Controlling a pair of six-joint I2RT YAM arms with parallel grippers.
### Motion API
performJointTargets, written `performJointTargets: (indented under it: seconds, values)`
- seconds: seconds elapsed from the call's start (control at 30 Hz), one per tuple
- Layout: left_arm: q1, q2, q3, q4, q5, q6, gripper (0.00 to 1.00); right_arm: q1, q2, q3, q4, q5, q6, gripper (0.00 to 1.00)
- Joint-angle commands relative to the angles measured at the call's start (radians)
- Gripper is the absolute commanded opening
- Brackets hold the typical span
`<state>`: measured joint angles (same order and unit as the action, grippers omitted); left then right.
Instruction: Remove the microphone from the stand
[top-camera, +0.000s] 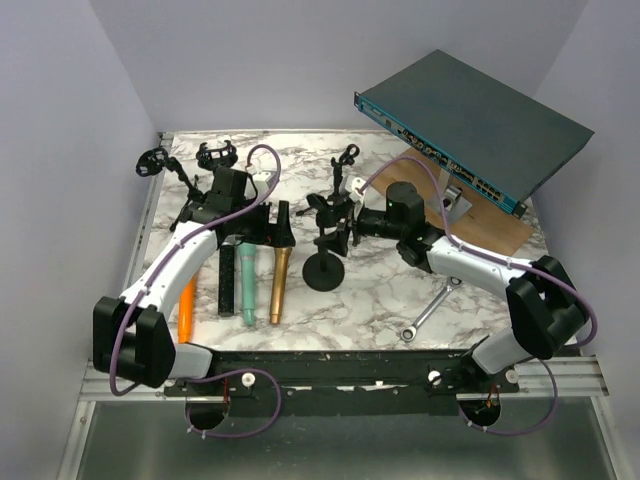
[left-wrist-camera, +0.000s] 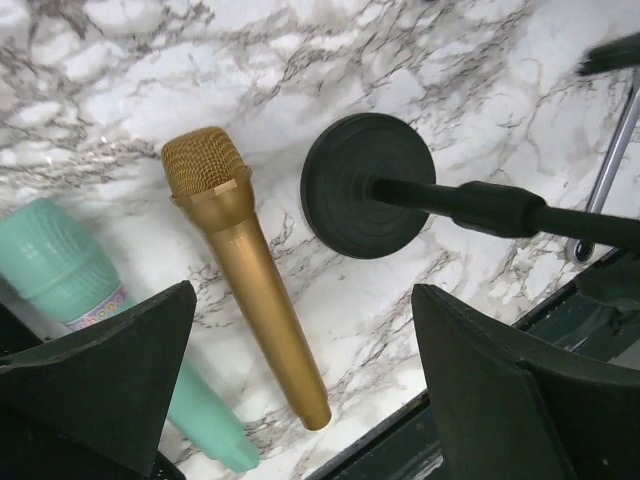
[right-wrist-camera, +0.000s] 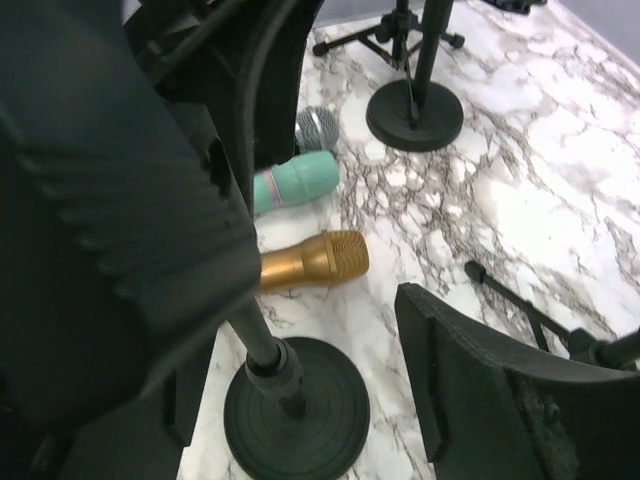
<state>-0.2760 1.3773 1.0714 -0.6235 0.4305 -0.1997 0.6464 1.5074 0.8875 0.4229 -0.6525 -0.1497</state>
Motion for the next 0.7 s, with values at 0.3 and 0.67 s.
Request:
performJointTargets:
  seconds: [0.3, 0.67]
  values:
    - [0.006, -0.180, -0.111, 0.168, 0.258, 0.269, 0.92, 0.000, -0.021, 0.194, -0.051, -0.069, 0.147, 0.01]
    - [-0.053, -0.319, -0.286, 0.610, 0.490, 0.212, 0.92, -0.001, -0.089, 0.438, -0.307, 0.028, 0.326, 0.01]
